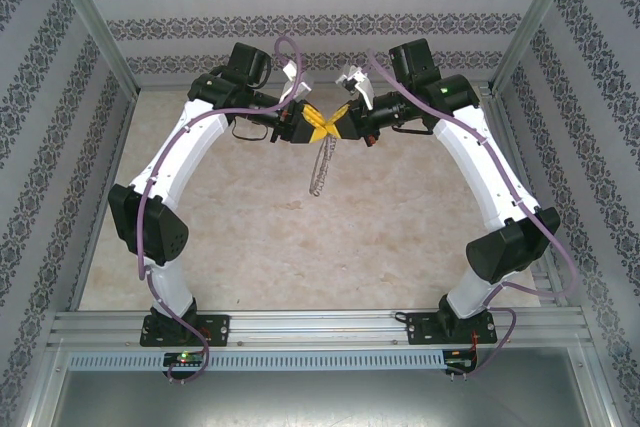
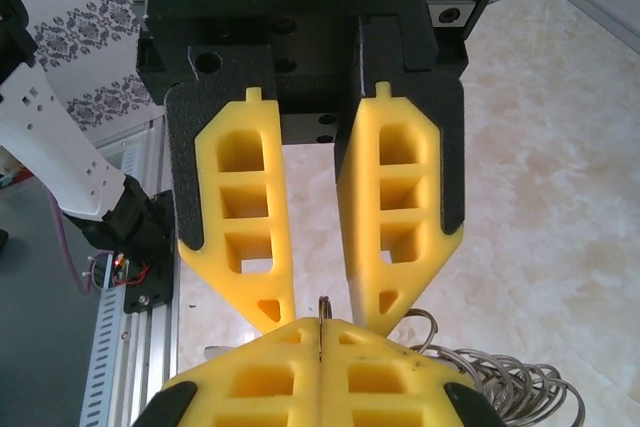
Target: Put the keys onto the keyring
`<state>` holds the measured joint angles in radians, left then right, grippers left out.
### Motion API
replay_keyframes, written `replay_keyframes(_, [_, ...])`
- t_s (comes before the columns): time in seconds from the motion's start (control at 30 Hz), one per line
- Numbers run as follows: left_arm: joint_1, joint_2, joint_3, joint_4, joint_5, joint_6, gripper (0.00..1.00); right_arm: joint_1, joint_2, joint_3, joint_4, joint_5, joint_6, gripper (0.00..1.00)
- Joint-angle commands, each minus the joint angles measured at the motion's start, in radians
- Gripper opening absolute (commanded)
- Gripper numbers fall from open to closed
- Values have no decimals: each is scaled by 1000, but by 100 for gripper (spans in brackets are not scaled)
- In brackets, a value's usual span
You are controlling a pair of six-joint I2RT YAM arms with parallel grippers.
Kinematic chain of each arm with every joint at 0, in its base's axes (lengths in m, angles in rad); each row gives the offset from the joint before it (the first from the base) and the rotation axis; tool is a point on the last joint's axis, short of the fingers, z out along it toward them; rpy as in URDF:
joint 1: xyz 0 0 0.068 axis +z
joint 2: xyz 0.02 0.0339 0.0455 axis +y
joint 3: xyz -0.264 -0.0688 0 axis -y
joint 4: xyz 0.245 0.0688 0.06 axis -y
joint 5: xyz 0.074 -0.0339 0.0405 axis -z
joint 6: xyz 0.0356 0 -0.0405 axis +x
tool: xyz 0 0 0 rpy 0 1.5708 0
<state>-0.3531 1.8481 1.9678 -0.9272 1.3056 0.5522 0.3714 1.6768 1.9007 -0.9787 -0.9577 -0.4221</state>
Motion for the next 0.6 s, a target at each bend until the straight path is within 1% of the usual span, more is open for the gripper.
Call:
replay_keyframes(0.0, [9, 11, 28, -22, 54, 29, 16, 11, 6, 29, 36, -15, 10, 0])
replay_keyframes(0.1, [9, 12, 28, -29, 55, 37, 4, 10, 10, 31, 41, -11, 13, 0])
replay_keyframes(0.17, [8, 14, 25, -33, 57, 42, 0, 11, 13, 33, 42, -7, 14, 0])
replay_keyframes(0.27, [8, 13, 16, -26, 63, 39, 0, 11, 21, 37, 57, -7, 26, 0])
replay_keyframes(0.33, [9, 14, 2, 11, 63, 13, 0, 8, 25, 38, 77, -17, 46, 0])
replay_keyframes(0.37, [9, 12, -7, 39, 63, -11, 0, 3, 25, 35, 102, -23, 75, 4])
replay_keyframes(0.4, [8, 8, -16, 70, 64, -34, 0, -5, 21, 25, 143, -39, 112, 20])
replay_keyframes(0.47, [8, 4, -39, 148, 54, -97, 0, -30, 2, -12, 239, -97, 201, 37])
replay_keyframes(0.5, [10, 2, -49, 184, 48, -125, 0, -44, -15, -40, 297, -116, 253, 42])
replay_keyframes(0.57, [10, 6, -52, 224, 42, -165, 0, -75, -73, -130, 463, -144, 381, 47])
